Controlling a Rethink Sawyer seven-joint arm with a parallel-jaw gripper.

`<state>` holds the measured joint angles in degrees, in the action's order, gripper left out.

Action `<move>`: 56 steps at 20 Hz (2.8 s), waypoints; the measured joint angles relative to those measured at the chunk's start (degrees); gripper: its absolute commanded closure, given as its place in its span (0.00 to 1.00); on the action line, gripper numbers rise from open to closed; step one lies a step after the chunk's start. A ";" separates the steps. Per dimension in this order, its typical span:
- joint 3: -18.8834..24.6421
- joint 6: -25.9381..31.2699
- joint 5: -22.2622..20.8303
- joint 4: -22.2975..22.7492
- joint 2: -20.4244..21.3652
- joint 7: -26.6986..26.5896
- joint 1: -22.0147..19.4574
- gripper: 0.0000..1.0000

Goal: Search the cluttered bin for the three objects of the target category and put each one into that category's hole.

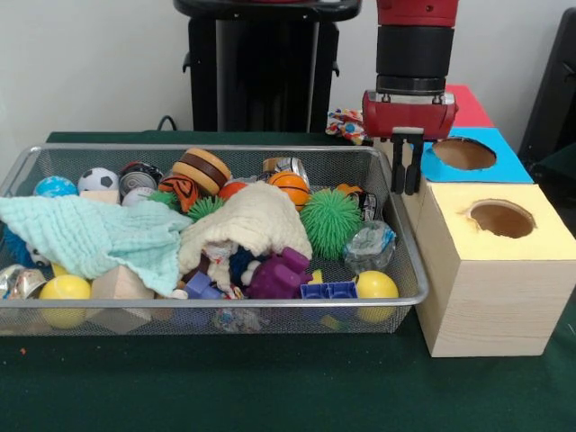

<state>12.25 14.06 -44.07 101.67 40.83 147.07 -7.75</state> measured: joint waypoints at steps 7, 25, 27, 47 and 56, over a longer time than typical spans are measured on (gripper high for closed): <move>-1.09 -0.02 1.74 -0.01 0.60 0.00 0.61 1.00; -5.83 -0.02 2.01 -3.80 -4.59 0.00 3.26 0.00; -7.06 -0.02 2.01 -4.45 -5.12 0.00 4.54 0.00; -13.72 -2.62 4.02 -7.44 -7.62 0.00 9.84 0.00; -17.33 -5.28 5.29 -9.79 -9.45 0.00 11.92 0.00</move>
<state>-5.08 8.78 -38.78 91.88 31.38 147.07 4.17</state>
